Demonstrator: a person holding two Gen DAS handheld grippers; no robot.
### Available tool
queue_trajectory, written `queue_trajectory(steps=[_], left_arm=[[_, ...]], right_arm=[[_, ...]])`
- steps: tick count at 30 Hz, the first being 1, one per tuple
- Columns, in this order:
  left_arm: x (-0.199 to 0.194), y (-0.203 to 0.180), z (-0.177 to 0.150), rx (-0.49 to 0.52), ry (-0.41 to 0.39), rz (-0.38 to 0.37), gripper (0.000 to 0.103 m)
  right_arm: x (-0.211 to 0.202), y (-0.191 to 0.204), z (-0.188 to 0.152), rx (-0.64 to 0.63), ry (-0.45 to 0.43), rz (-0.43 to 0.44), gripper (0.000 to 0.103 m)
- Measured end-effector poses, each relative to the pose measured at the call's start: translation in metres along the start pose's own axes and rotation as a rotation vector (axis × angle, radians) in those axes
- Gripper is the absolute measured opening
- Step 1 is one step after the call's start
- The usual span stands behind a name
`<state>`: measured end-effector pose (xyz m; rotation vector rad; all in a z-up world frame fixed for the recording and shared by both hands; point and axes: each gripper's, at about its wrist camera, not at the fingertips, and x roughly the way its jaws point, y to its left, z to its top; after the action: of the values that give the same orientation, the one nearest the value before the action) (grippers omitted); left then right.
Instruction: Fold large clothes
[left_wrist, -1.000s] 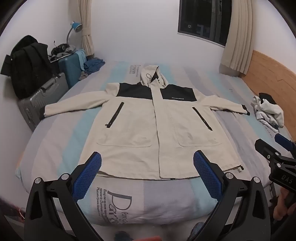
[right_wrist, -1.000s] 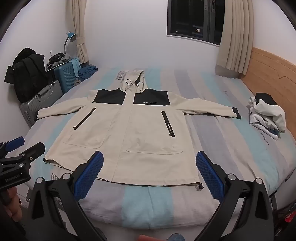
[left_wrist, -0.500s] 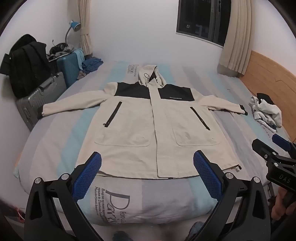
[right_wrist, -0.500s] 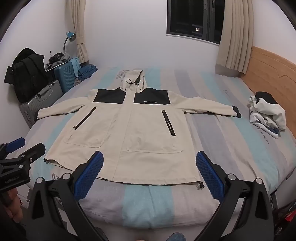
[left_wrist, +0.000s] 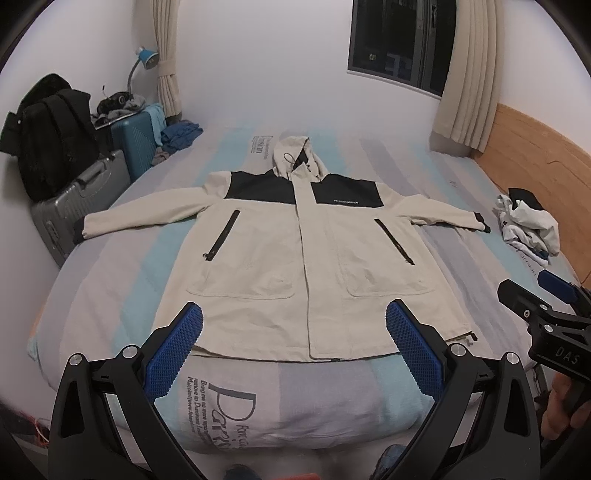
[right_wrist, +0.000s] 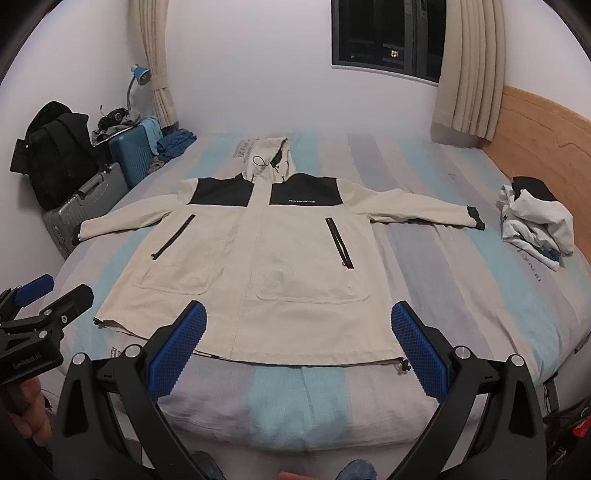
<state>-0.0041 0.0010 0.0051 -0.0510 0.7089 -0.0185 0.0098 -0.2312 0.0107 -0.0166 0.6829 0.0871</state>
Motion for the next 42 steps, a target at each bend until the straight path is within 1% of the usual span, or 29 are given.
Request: queue_trajectory(steps=[7,17,19,24,28,30,31,33,36,42], left_arm=[[-0.0054,-0.0024,0.0029,0.002,-0.002,0.003,0.097],[-0.0085,-0.0022,0.0043,-0.004,-0.001,0.009,0.097],[-0.0083,0.0004,0.003,-0.014,-0.001,0.019,0.097],[-0.0054,0.0018,-0.0004,-0.022,0.004,0.0,0.097],[-0.0017,0.002,-0.0024,-0.035,0.018,-0.026,0.097],[-0.0017,0.0017,-0.0038,-0.031,0.017,-0.028,0.097],[-0.0018,0.0,-0.0051,-0.027,0.016,-0.023,0.097],[-0.0015,-0.0009,-0.0053,-0.027,0.015,-0.017,0.097],[-0.0016,-0.0002,-0.0044,-0.036,0.008,-0.016,0.097],[-0.0008,-0.0007,-0.0044,-0.034,0.007,0.003,0.097]], right_arm=[[-0.0058,0.001,0.0027,0.003,-0.006,-0.019,0.096],[-0.0094,0.0017,0.0038,-0.001,-0.011,-0.024,0.096],[-0.0095,0.0024,0.004,-0.007,-0.011,-0.025,0.096],[-0.0085,0.0046,0.0037,-0.028,-0.015,-0.035,0.096],[-0.006,0.0034,0.0034,-0.031,-0.011,-0.028,0.096],[-0.0053,0.0032,0.0027,-0.034,-0.006,-0.021,0.096],[-0.005,0.0023,0.0026,-0.032,-0.003,-0.009,0.096],[-0.0057,0.0018,0.0019,-0.027,-0.01,-0.018,0.096],[-0.007,0.0003,0.0005,-0.018,-0.016,-0.009,0.096],[-0.0066,0.0009,-0.0006,-0.016,-0.016,-0.031,0.096]])
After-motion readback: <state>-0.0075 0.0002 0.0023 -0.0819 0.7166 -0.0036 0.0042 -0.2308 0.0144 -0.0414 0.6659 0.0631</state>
